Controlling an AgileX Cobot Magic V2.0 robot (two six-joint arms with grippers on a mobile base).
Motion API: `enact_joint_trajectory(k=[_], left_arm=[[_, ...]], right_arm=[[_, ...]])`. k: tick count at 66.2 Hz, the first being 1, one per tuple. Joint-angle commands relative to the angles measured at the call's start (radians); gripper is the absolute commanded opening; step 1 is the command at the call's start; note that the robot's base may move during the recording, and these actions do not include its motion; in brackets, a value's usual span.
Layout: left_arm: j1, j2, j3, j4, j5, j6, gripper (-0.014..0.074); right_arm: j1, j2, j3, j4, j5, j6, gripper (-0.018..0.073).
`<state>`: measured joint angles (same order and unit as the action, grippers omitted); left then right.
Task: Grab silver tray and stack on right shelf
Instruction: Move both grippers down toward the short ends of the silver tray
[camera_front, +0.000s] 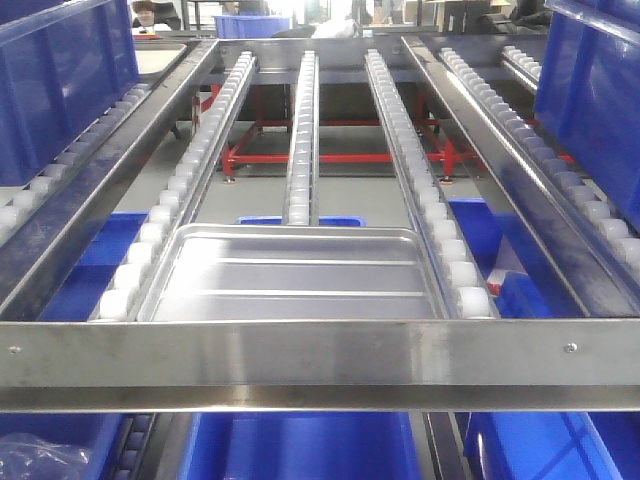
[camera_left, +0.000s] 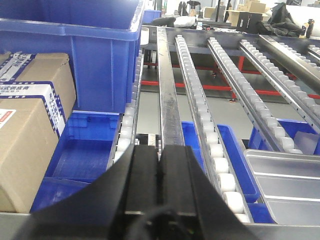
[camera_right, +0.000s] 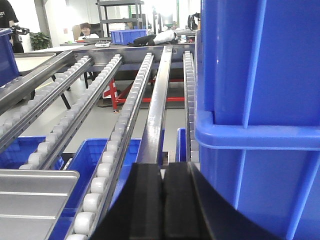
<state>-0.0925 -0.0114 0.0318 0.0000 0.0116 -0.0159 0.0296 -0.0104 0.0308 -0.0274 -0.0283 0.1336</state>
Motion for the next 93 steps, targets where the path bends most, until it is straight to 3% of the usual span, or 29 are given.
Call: enact_joint_trajectory(k=[1,51,71,81,86,93], left_arm=[[0.002,-0.01,0.024,0.0,-0.09,0.003,-0.0082],[0.002,-0.009,-0.009,-0.008,-0.074,0.003,-0.0082],[0.002,0.093,-0.339,0.0,0.389,0.016,-0.0082],[0.002,0.271,-0.48,-0.02,0.614,0.05,-0.0082],[0.002,0.377,-0.536,-0.073,0.731,0.05,-0.0082],[0.002,0.509,-0.578,-0.163,0.779,0.05,-0.0082]], right_arm=[[-0.006,-0.019,-0.002,-0.002,-0.09,-0.006,0.005],[-0.006,-0.019,-0.007,-0.012,-0.113,-0.015,0.005],[-0.006,0.153,-0.292,-0.035,0.411,-0.017,0.005],[-0.006,0.327,-0.409,-0.035,0.509,-0.017,0.005],[-0.004,0.409,-0.454,-0.034,0.511,-0.018,0.005],[0.001,0.492,-0.476,0.027,0.509,-0.017,0.005]])
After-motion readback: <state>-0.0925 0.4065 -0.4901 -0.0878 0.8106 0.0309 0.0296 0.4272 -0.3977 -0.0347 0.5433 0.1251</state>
